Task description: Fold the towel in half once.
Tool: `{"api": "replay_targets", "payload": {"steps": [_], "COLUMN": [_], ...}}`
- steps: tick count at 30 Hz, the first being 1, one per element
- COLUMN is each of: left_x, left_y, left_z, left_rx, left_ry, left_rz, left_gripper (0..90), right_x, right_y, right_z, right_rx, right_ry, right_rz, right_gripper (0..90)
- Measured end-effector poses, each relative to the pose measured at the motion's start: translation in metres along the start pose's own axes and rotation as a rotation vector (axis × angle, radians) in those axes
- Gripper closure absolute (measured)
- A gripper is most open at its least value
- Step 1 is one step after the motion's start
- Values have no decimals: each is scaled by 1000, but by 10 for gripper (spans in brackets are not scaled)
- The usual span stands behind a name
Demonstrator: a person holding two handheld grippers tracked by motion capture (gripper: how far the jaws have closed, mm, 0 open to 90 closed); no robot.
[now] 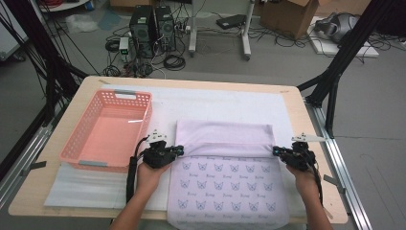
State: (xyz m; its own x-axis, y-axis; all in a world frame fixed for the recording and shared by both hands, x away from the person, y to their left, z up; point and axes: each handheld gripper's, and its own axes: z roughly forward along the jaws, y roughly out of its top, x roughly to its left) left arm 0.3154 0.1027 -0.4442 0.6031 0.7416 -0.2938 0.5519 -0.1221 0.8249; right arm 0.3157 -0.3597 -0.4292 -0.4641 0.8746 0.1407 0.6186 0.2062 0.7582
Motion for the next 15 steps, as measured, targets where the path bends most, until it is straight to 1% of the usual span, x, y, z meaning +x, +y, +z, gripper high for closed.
{"api": "replay_targets", "payload": {"steps": [3, 4, 5, 6, 8, 11, 12, 15], "left_x": [-4, -5, -6, -7, -11, -16, -17, -22], "left_y": [-4, -6, -8, -9, -15, -22, -23, -30], "left_z": [-8, -10, -14, -16, -21, -26, -27, -33], "left_rx": [-20, -24, -29, -31, -28, -28, -29, -39], "left_ry": [-16, -21, -32, -34, -36, -36, -40, -50], "left_rz": [9, 7, 11, 18, 37, 62, 64, 68], "left_gripper": [856, 856, 855, 855, 853, 851, 851, 851], "right_x": [3, 6, 8, 10, 13, 17, 18, 23], "right_y": [-7, -11, -13, -17, -23, -32, -35, -42], "right_z": [-8, -13, -15, -18, -23, -31, -35, -42], "right_rx": [-5, -19, -20, -22, -22, -31, -43, -49], "right_ry": [15, 21, 25, 25, 24, 27, 31, 38], "right_rz": [-7, -12, -15, -27, -36, -35, -34, -33], "right_gripper": [863, 864, 864, 864, 864, 864, 864, 864]}}
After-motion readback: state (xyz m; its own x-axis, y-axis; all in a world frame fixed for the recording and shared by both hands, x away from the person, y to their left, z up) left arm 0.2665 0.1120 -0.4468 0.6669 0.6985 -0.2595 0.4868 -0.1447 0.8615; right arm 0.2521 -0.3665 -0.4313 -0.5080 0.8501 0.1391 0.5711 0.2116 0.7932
